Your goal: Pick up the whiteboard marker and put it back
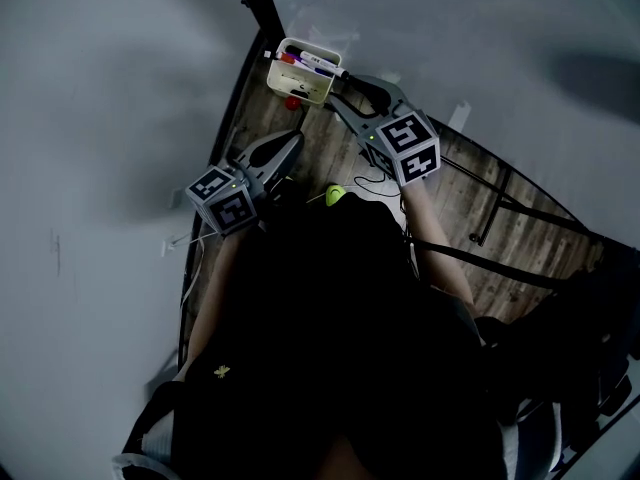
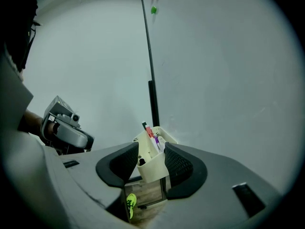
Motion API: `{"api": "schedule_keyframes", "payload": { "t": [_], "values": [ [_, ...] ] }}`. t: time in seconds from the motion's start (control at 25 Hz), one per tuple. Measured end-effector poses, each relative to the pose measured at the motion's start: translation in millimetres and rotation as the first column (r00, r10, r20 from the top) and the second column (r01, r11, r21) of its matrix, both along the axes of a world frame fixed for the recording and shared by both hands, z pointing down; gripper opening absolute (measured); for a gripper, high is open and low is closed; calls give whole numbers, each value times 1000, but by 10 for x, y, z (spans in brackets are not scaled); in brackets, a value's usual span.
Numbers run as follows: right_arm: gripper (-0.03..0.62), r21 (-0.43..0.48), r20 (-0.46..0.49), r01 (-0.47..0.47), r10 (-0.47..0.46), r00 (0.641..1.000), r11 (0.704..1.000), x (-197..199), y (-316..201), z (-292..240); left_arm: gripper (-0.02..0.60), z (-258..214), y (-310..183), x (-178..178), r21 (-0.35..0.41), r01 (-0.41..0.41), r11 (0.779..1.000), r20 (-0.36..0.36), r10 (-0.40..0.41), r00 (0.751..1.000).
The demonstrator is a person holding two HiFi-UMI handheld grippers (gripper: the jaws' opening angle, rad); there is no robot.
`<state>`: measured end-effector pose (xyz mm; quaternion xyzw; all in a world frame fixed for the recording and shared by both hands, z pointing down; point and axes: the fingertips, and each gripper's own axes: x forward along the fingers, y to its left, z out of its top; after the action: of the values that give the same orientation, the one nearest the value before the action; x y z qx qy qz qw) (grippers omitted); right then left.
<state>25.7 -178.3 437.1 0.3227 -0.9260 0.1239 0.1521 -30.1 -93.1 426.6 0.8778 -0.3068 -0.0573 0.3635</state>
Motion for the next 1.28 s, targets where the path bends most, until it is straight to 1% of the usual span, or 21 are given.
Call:
{"api": "schedule_keyframes", "payload": {
  "t": [0.16, 0.28, 0.36, 0.4, 0.68, 0.8, 0.88, 1.12, 1.16, 1.2, 1.28],
  "values": [
    [202, 5, -18, -17, 17, 1000, 1000, -32, -125, 30, 3, -7, -76, -19, -2, -32, 999, -12, 32, 999],
    [222, 4, -39, -22, 23, 999, 1000, -54, -191, 75, 3, -13, -125, -65, -4, -30, 1000, -20, 30, 999],
    [257, 4, -51, -23, 23, 998, 1000, -62, -224, 108, 3, -7, -134, -86, -9, -27, 1000, -21, 27, 999],
    [259, 2, -55, -22, 22, 998, 1000, -67, -236, 122, 3, -2, -130, -94, -12, -27, 1000, -19, 27, 999],
    [259, 2, -81, -18, 18, 997, 1000, -71, -322, 208, 3, 34, -75, -124, -31, -14, 999, -19, 13, 1000],
    [255, 18, -104, -26, 27, 994, 1000, -81, -389, 245, 3, 51, -76, -149, -38, -14, 999, -19, 14, 1000],
    [221, 24, -110, -30, 33, 993, 999, -90, -419, 253, 3, 50, -75, -172, -42, -13, 999, -20, 12, 1000],
    [215, 9, -110, -22, 22, 994, 1000, -135, -434, 320, 3, 58, -103, -263, -45, 1, 999, -22, -2, 1000],
    [209, 11, -110, -21, 22, 994, 1000, -139, -430, 319, 3, 53, -103, -276, -43, 4, 999, -22, -5, 1000],
    [186, 14, -109, -22, 24, 994, 1000, -140, -428, 314, 3, 49, -100, -287, -41, 8, 999, -23, -9, 1000],
    [181, 20, -106, -24, 26, 994, 1000, -140, -424, 302, 3, 50, -90, -308, -40, 14, 999, -22, -15, 1000]
  ]
}}
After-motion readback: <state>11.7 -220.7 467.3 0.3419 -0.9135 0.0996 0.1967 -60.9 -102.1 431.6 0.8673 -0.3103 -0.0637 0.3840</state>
